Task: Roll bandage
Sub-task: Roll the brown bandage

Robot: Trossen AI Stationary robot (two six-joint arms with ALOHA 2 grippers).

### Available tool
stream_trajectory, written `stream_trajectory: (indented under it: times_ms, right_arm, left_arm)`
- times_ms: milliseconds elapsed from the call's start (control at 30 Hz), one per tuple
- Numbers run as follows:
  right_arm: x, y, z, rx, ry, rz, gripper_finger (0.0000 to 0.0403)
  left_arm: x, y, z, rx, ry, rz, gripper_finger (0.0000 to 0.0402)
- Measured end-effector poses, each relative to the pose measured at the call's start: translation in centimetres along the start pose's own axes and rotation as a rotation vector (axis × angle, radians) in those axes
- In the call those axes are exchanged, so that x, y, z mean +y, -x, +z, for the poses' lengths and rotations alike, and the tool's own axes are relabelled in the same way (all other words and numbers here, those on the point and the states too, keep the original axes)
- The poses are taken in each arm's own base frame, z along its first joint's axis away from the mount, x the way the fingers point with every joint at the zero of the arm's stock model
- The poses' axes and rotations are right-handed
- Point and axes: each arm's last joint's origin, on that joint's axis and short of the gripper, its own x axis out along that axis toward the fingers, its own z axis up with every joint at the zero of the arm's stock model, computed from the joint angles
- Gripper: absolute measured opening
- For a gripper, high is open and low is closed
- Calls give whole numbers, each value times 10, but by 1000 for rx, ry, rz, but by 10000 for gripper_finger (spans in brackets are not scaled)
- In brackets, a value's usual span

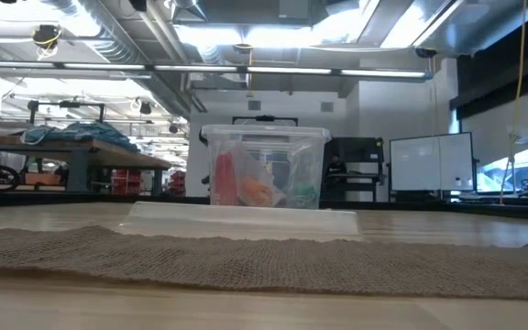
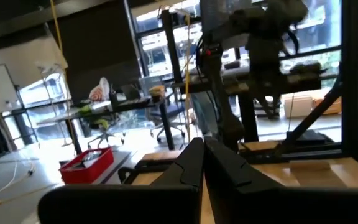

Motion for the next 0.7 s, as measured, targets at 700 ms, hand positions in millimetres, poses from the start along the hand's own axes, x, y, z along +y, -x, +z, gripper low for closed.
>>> stream_trajectory:
  times_ms: [700]
  right_arm:
    - [97, -53, -102, 721, -417, -351, 79]
  left_arm:
    - [-2, 2, 2, -8, 29, -15, 4]
